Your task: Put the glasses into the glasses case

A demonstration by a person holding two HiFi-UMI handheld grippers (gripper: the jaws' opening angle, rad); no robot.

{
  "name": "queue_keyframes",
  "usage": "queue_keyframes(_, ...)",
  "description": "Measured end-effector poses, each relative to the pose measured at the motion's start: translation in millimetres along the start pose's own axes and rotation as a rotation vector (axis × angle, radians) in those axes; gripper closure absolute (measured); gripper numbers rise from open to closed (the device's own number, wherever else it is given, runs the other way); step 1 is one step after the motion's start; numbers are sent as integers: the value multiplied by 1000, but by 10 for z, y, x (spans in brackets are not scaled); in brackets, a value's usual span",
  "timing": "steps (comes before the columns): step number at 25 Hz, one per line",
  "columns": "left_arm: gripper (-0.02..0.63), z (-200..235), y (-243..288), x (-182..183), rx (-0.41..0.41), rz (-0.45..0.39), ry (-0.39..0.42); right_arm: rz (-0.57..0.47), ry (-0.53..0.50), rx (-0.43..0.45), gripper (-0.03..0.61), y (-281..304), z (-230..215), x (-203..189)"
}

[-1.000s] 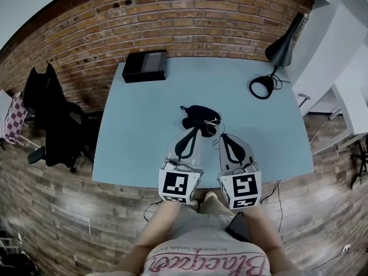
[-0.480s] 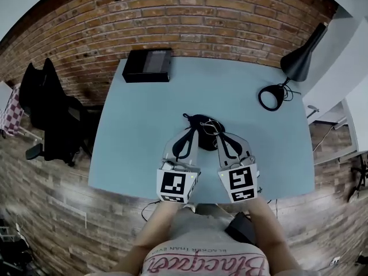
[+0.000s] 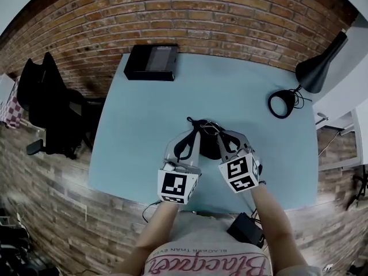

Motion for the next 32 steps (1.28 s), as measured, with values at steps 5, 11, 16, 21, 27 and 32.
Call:
queue_keyframes(5, 607, 87, 89, -89, 5, 27, -2, 103, -56, 129, 566, 329, 111, -248)
queue_keyframes(11, 607, 134, 143, -200, 17, 54, -12, 223, -192, 217, 566, 685, 235, -564)
queue_keyframes(16, 609, 197, 174, -328, 35, 79, -25, 286, -242, 265, 566, 878, 336, -707)
queue_keyframes(21, 607, 305, 183, -416, 60, 96, -42, 336, -282, 269, 565, 1063, 335, -786)
queue_keyframes(27, 608, 399, 160, -463, 85, 105, -54, 398, -312, 246, 565, 1238, 301, -843)
queue_keyframes(32, 607, 430, 134, -500, 92, 108, -63, 411, -333, 255, 565, 1272, 353, -843)
Point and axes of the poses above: the fingertips, and each gripper's own axes: y forward along the fingers, z to its left, x out of its top, the point moved 2 cm from there along -y, backward along the fingers, and after that the axes turned 9 degrees about -x, right-handed, at the moved point
